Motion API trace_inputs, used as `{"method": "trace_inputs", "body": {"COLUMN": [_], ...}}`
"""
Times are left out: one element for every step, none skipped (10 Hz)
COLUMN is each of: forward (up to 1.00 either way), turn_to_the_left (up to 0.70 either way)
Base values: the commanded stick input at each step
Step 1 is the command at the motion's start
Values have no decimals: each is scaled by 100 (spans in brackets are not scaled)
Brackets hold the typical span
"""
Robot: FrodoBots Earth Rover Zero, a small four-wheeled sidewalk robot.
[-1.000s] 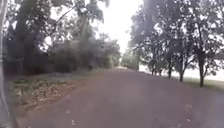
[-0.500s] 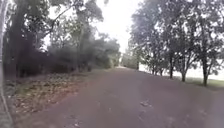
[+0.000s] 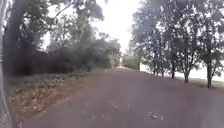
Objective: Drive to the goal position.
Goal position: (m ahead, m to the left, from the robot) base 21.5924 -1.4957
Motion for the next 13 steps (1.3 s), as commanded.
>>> {"method": "trace_inputs", "body": {"forward": [70, 70, 70, 70, 70, 70, 70, 70, 70, 70, 70, 70, 70], "turn_to_the_left": [0, 0, 0, 0, 0, 0, 0, 0, 0, 0, 0, 0, 0]}}
